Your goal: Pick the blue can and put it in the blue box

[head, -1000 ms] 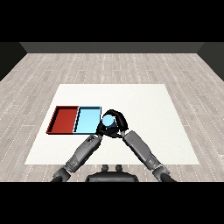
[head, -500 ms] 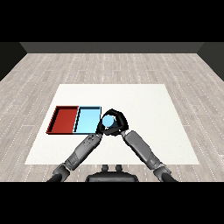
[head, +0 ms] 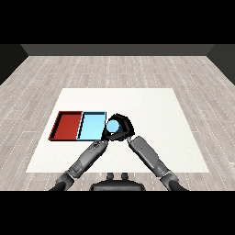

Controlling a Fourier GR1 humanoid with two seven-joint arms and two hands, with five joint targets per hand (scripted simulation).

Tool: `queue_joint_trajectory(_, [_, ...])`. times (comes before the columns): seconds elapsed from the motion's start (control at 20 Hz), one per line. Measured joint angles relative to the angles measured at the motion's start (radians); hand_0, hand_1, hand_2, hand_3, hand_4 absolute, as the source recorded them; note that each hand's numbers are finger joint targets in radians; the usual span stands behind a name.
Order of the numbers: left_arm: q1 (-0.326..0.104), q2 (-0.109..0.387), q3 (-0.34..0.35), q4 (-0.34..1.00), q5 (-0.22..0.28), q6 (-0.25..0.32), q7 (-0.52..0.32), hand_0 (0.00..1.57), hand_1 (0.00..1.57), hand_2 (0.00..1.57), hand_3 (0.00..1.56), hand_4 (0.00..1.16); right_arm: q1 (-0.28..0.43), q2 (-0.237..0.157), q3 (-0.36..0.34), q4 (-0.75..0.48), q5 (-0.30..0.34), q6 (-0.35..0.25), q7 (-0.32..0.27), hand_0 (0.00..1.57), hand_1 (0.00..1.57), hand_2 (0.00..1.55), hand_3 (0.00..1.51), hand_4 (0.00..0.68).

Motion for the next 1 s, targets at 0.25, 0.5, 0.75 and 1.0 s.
queue_joint_trajectory(0.25, [-0.018,-0.013,0.005,0.024,0.067,0.036,-0.112,1.57,1.57,1.55,1.47,1.04,0.034,-0.004,-0.020,-0.044,-0.022,0.007,0.026,0.00,0.00,0.00,0.00,0.000])
queue_joint_trajectory(0.5, [-0.012,-0.012,0.011,0.035,0.084,0.068,-0.197,1.57,1.57,1.55,1.47,1.04,0.046,0.009,-0.030,-0.053,0.007,0.016,0.061,0.00,0.00,0.00,0.00,0.000])
queue_joint_trajectory(0.75, [-0.009,-0.015,0.013,0.025,0.102,0.069,-0.235,1.57,1.57,1.56,1.45,1.13,0.033,0.017,-0.038,-0.051,0.022,0.004,0.076,0.00,0.00,0.00,0.00,0.000])
queue_joint_trajectory(1.0, [-0.007,-0.020,0.027,0.042,0.057,0.092,-0.263,1.57,1.57,1.57,1.48,1.14,0.048,0.018,-0.081,-0.046,0.026,0.004,0.039,0.00,0.00,0.00,0.00,0.000])
